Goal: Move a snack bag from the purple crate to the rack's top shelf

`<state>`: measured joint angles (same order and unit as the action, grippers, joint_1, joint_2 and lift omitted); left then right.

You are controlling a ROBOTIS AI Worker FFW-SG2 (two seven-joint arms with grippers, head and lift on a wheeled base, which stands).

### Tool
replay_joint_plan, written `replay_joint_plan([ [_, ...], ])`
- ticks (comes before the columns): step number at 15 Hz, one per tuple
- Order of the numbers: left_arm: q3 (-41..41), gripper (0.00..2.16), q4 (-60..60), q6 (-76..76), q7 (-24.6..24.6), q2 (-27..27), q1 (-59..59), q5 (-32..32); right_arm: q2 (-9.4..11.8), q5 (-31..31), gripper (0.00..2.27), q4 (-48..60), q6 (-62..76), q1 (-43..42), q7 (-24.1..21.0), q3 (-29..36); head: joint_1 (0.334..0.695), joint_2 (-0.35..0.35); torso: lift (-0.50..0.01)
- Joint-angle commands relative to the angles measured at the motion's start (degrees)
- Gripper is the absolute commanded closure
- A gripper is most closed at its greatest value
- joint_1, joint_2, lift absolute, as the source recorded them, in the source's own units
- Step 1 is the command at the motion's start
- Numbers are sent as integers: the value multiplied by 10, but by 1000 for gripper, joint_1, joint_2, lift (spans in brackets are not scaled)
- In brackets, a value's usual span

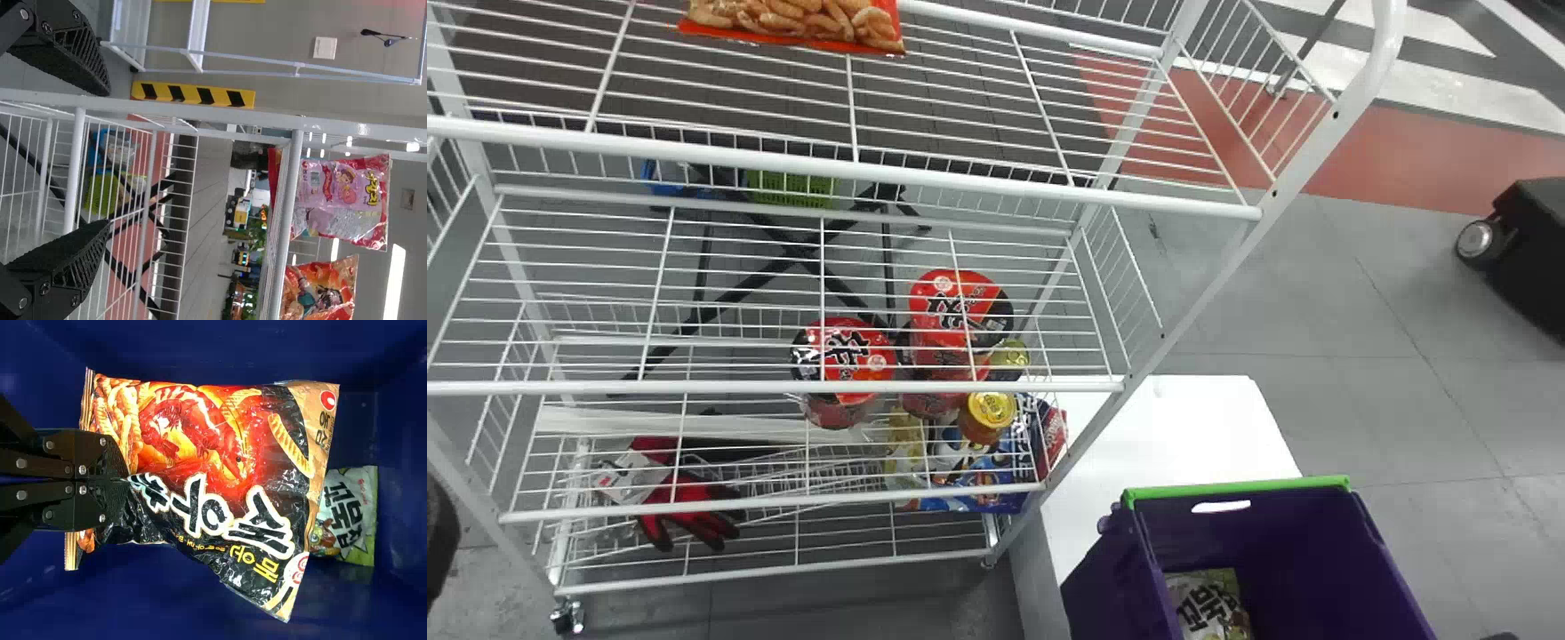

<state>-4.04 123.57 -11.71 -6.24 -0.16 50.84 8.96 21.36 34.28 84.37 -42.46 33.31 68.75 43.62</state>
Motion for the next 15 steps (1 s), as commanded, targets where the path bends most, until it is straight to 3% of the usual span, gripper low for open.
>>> replay_joint_plan([
  [1,0,137,0,-1,0,1,2,0,2,0,1528,0,1,0,1,1,695,-350,-262],
  [15,5,137,4,-13,5,2,10,-7,-3,-4,1528,32,3,7,6,16,695,-350,-206],
])
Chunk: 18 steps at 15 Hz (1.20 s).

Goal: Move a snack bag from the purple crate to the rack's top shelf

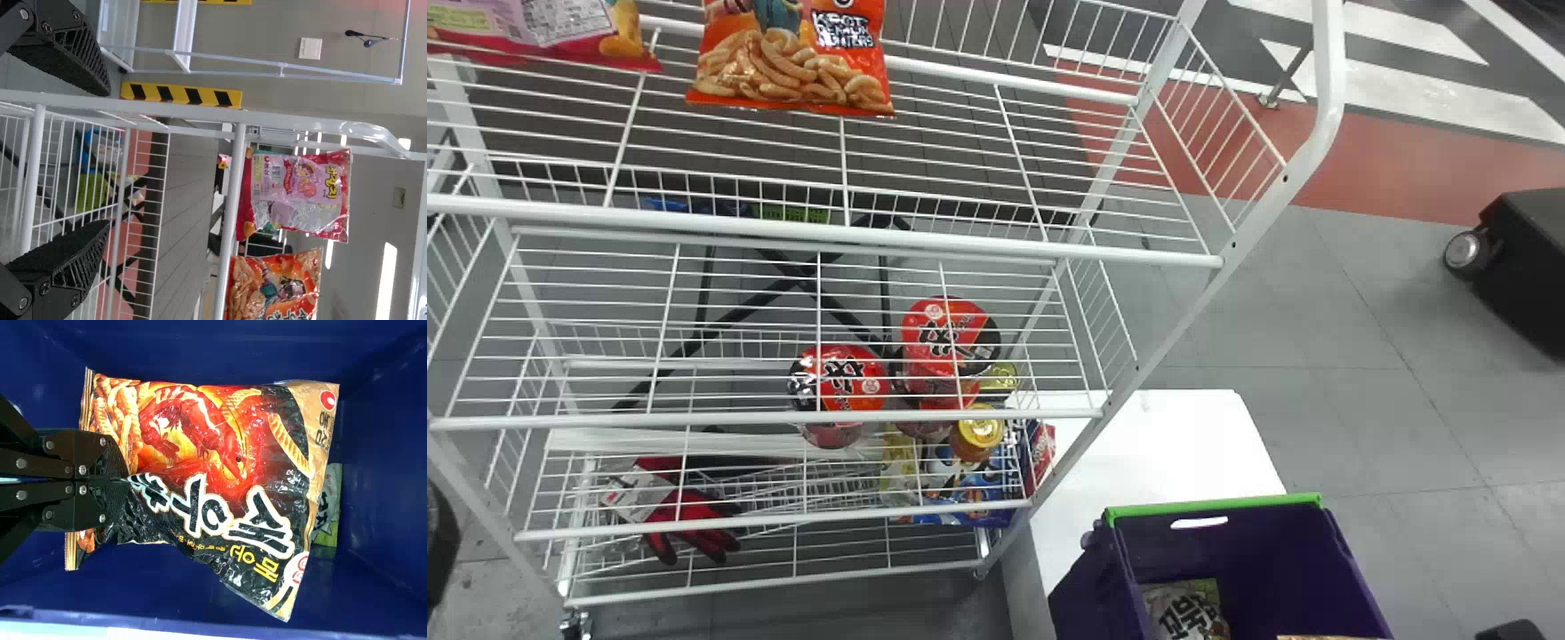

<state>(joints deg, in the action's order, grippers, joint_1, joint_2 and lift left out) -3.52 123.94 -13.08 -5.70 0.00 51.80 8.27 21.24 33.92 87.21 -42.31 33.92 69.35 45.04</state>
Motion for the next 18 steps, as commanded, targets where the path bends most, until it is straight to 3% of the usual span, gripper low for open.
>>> replay_joint_plan([
  [1,0,137,1,0,0,1,1,-2,-2,-1,1528,4,2,1,0,2,695,-350,-203],
  [18,13,137,2,7,4,1,1,-14,-1,-4,1528,36,3,1,16,26,695,-350,-134],
])
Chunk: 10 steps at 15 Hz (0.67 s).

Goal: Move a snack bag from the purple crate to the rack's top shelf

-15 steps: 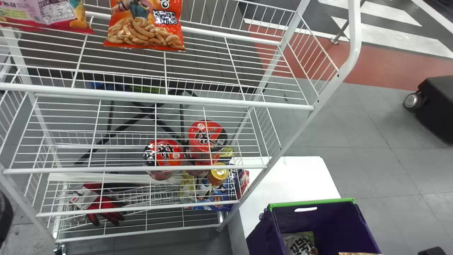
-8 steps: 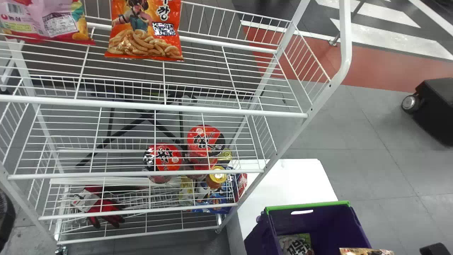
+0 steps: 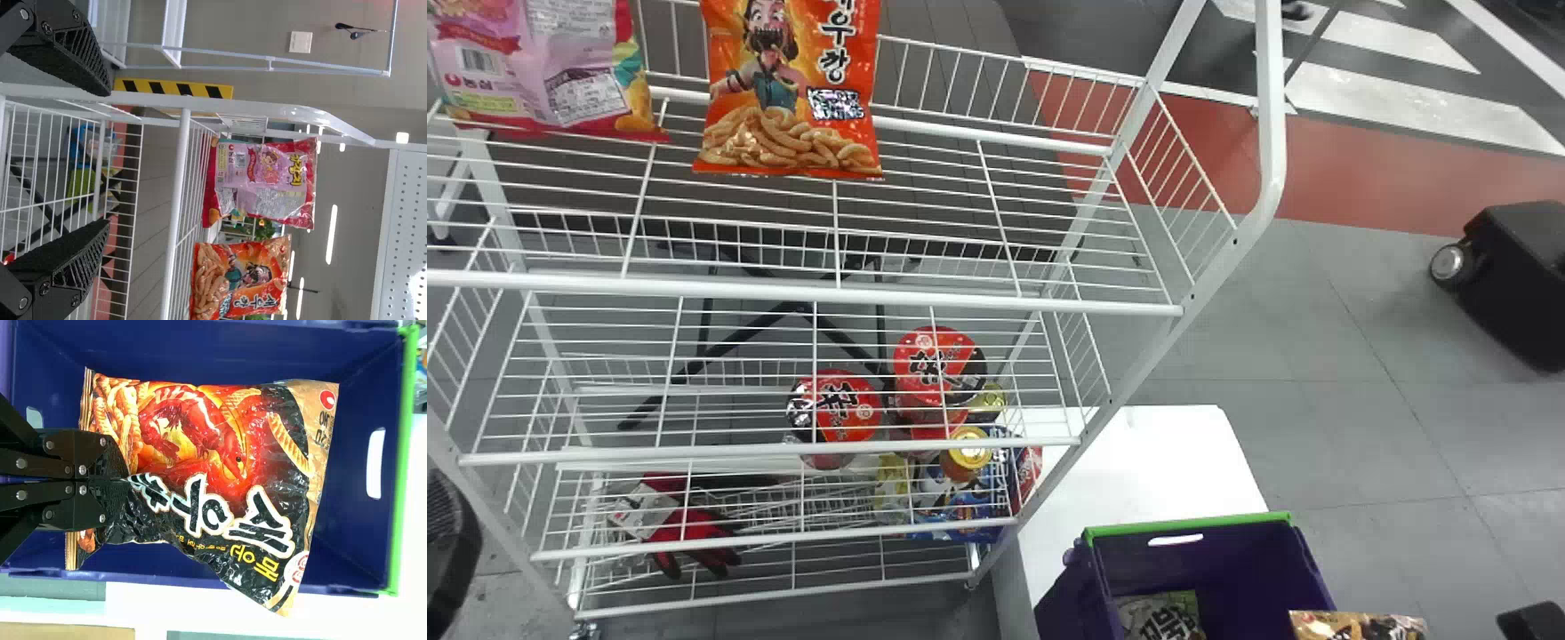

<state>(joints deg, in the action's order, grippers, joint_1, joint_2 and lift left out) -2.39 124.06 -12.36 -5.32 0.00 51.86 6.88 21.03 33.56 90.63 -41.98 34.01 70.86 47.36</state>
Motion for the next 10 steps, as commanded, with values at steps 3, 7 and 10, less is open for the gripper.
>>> replay_joint_plan([
  [3,5,137,1,0,2,1,0,-3,1,-2,1528,7,0,0,2,5,695,-350,-122],
  [7,5,137,2,-5,2,1,2,-3,-1,-12,1528,8,16,0,0,18,695,-350,-106],
  [10,6,137,3,-5,2,1,2,-3,-3,-17,1528,9,19,0,0,24,695,-350,-94],
])
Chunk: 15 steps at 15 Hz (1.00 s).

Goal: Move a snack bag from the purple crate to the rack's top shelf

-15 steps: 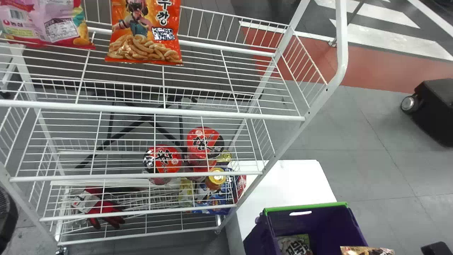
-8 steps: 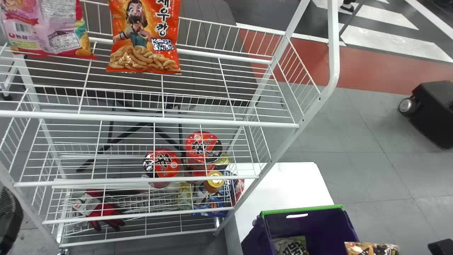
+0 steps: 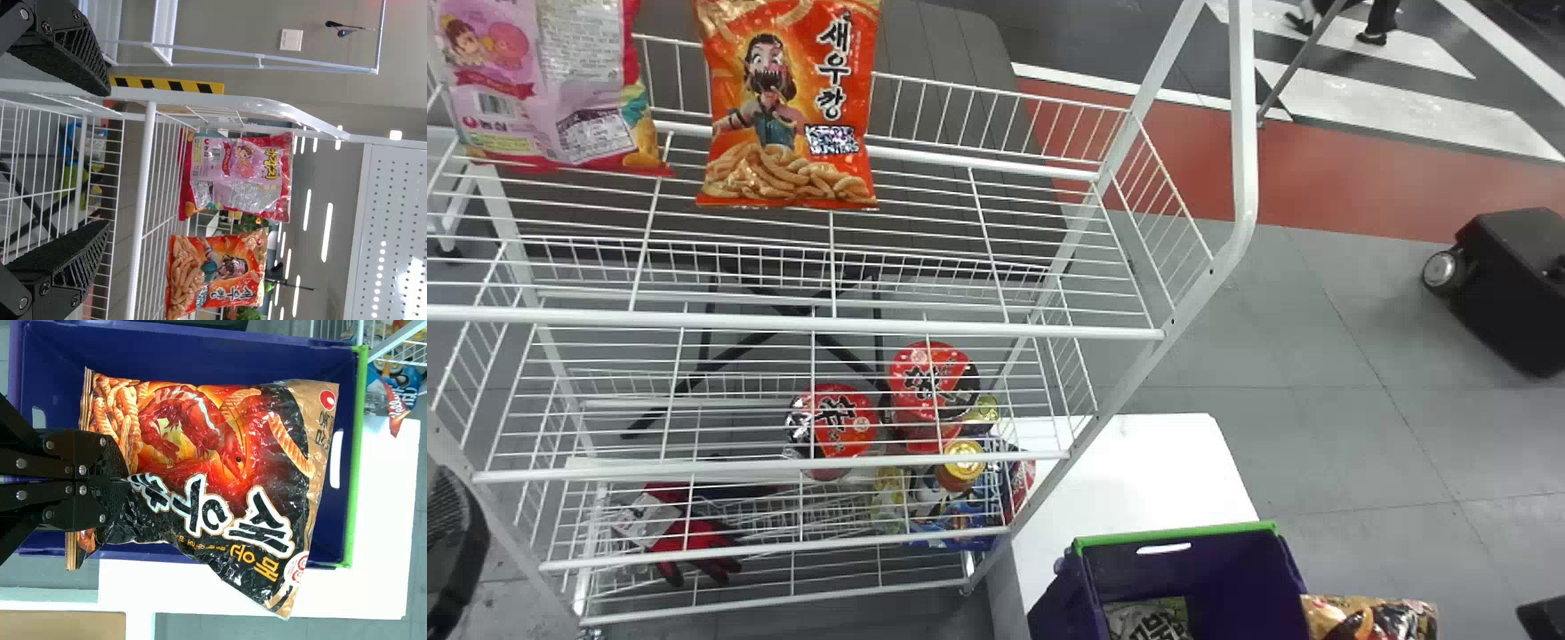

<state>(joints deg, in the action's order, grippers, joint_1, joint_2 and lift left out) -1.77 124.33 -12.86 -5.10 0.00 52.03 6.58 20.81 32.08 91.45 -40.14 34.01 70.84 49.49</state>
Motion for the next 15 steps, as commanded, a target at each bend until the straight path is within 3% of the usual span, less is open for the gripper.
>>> replay_joint_plan([
  [1,0,137,1,0,0,1,0,0,-2,-3,1528,0,3,0,0,9,695,-350,-91],
  [15,3,137,1,-4,1,1,3,-3,-2,-18,1528,17,-2,-3,4,27,695,-350,-35],
])
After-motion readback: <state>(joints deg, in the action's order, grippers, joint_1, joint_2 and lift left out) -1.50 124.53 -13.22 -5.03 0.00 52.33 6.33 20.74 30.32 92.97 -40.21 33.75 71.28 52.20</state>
